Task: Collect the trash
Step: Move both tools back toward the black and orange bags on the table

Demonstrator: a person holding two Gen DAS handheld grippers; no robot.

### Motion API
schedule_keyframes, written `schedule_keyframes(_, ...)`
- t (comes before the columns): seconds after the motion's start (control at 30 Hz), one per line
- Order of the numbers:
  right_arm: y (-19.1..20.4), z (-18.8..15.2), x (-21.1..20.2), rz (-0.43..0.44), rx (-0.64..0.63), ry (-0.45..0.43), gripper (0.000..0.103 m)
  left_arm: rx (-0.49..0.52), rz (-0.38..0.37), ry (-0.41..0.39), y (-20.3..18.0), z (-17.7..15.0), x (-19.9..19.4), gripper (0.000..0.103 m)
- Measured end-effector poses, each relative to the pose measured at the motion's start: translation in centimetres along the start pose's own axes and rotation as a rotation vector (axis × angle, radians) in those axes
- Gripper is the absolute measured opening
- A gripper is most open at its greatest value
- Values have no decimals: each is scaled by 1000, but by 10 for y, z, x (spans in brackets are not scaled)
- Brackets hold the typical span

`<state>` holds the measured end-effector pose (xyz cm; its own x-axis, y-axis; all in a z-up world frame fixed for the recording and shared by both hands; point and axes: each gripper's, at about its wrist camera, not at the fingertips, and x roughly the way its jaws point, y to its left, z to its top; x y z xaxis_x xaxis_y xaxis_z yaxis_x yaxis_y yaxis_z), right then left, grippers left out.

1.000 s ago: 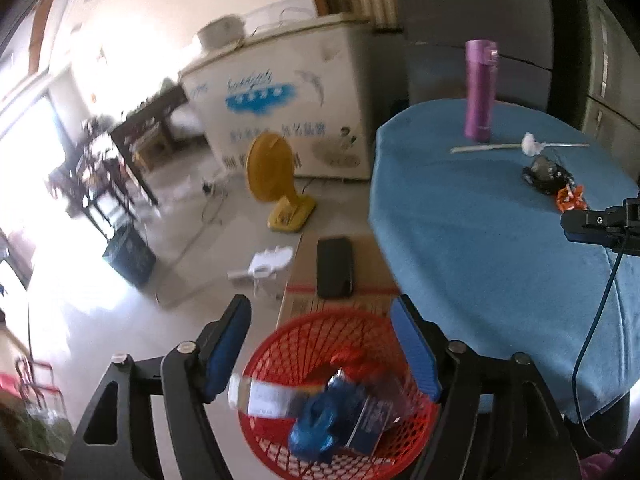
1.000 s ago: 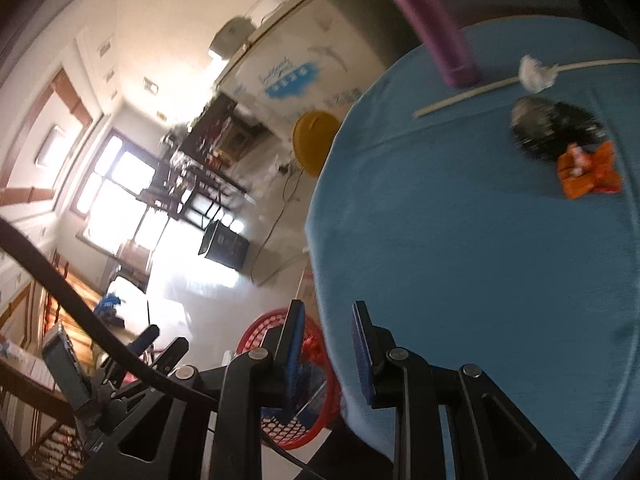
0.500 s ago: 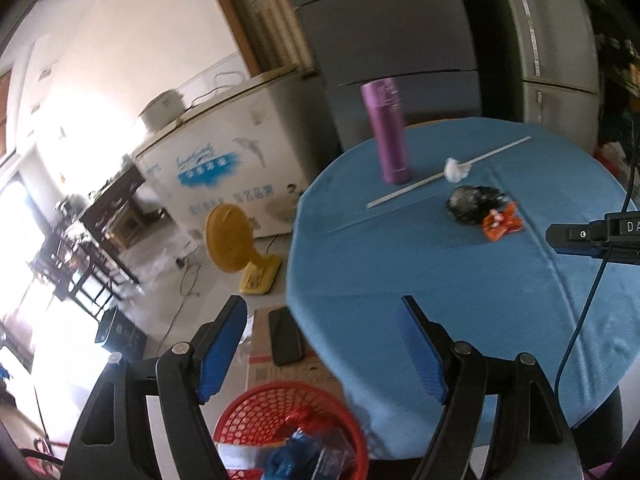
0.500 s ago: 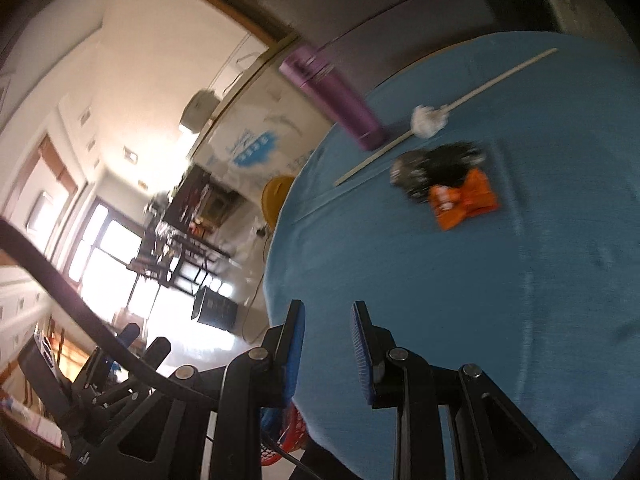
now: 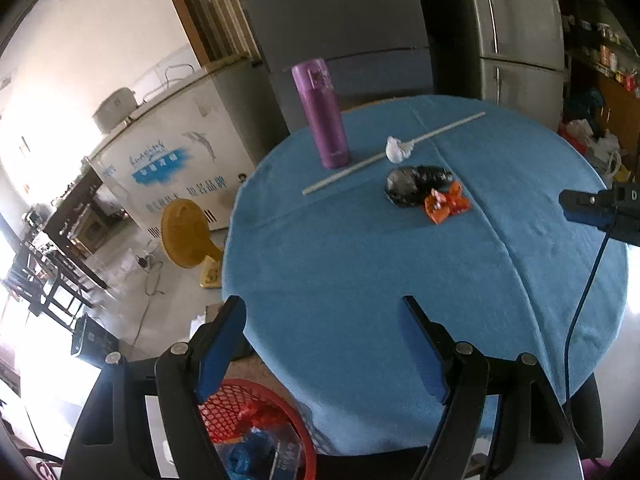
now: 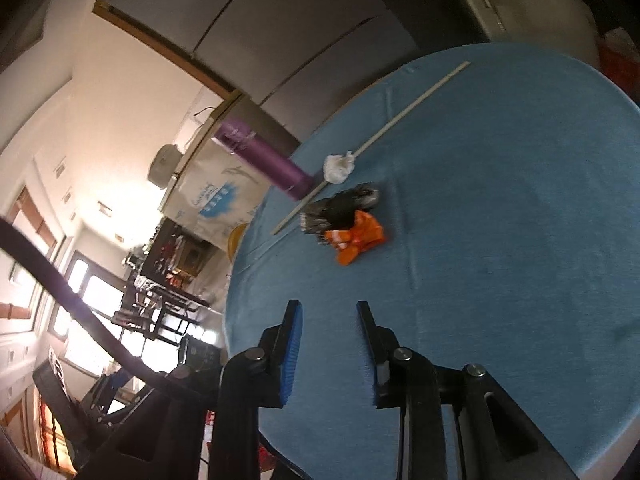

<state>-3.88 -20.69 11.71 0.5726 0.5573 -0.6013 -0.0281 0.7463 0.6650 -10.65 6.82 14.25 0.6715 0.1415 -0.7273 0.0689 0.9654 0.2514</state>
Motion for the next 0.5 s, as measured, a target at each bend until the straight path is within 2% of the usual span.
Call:
schedule_keyframes(0.07, -4, 0, 3, -12, 6, 5, 38, -4, -8, 24, 0, -6, 6, 78)
schedule_keyframes(0.13, -7, 1, 9, -22, 14, 8, 58, -13, -17, 60, 4, -15, 16, 78)
schedule_keyframes(0.17, -9, 1, 11, -25, 23, 4, 72, -20, -20, 75, 8, -18, 20, 78)
schedule_keyframes(0.27, -10, 2, 18, -18, 28, -10, 72, -47, -20, 122, 19, -29, 33, 78)
schedule_keyframes(0.5, -7, 6, 48, -46, 35, 37, 70, -112, -17, 176, 46, -40, 54, 78)
